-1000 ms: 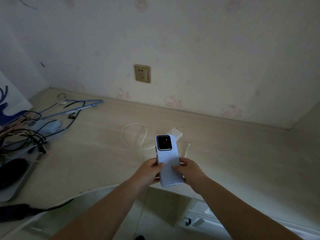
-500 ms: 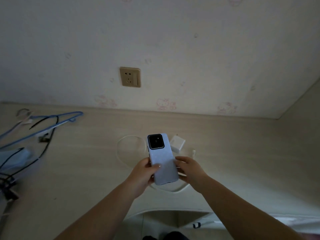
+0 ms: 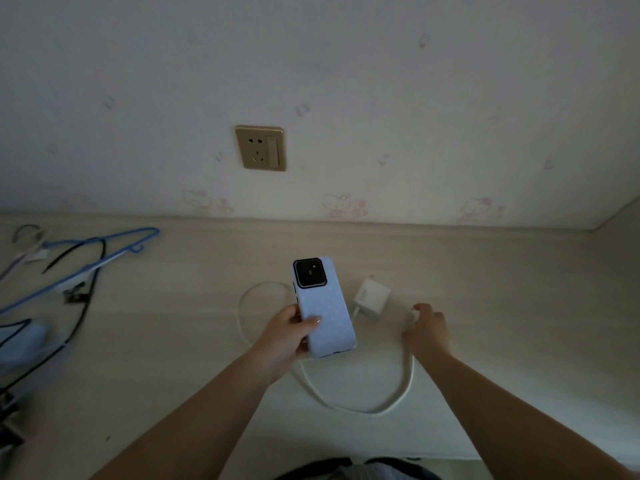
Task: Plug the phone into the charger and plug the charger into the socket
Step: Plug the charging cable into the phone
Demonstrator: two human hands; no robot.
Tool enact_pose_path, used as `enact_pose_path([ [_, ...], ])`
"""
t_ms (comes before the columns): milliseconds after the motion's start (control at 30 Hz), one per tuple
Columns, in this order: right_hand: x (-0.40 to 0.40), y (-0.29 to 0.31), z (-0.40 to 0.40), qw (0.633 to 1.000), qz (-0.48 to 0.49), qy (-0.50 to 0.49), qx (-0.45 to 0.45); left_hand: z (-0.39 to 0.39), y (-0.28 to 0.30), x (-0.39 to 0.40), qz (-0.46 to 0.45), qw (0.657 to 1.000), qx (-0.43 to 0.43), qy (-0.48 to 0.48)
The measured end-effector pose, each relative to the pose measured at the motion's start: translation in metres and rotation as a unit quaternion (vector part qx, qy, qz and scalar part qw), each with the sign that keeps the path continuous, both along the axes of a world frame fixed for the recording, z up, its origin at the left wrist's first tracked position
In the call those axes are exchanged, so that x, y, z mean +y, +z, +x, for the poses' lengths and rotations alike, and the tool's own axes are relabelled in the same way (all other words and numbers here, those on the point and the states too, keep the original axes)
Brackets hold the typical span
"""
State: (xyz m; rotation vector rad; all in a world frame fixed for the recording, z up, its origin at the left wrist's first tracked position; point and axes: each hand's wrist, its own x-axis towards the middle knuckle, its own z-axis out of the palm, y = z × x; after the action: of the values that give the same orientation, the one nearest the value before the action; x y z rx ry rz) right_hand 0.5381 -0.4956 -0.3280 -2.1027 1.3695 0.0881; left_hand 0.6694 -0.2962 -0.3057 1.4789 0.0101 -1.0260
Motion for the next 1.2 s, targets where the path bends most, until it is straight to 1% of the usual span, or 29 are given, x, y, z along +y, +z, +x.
enact_pose_path([
  [167, 0.004, -0.002, 0.003, 0.998, 0.011, -0.039, -0.044, 0.018, 0.004, 0.005, 0.000, 1.000, -0.001, -0.009],
  [267, 0.013, 0.007, 0.009, 0.990, 0.083, -0.067, -0.097, 0.029, 0.013, 0.009, -0.022, 1.000, 0.012, -0.014],
  [333, 0.024, 0.020, 0.016, 0.987, 0.095, -0.042, -0.123, 0.036, 0.020, 0.011, -0.037, 0.999, 0.018, -0.009],
  [433, 0.052, 0.039, 0.026, 0.983, 0.057, 0.048, -0.167, 0.049, 0.031, 0.014, -0.054, 0.998, 0.017, -0.008],
  [533, 0.085, 0.051, 0.032, 0.965, 0.070, 0.110, -0.226, 0.060, 0.040, 0.014, -0.072, 0.997, 0.025, 0.007],
  [600, 0.105, 0.058, 0.037, 0.956, 0.092, 0.139, -0.243, 0.066, 0.044, 0.016, -0.094, 0.994, 0.045, 0.027],
  [700, 0.124, 0.064, 0.044, 0.944, 0.126, 0.138, -0.273, 0.070, 0.049, 0.020, -0.126, 0.988, 0.074, 0.047],
  [800, 0.129, 0.068, 0.048, 0.948, 0.098, 0.139, -0.270, 0.072, 0.052, 0.026, -0.150, 0.983, 0.086, 0.062],
  [867, 0.130, 0.071, 0.050, 0.945, 0.101, 0.143, -0.277, 0.073, 0.055, 0.029, -0.160, 0.980, 0.090, 0.069],
  [1200, 0.131, 0.088, 0.065, 0.918, 0.184, 0.136, -0.324, 0.082, 0.067, 0.035, -0.173, 0.977, 0.091, 0.088],
])
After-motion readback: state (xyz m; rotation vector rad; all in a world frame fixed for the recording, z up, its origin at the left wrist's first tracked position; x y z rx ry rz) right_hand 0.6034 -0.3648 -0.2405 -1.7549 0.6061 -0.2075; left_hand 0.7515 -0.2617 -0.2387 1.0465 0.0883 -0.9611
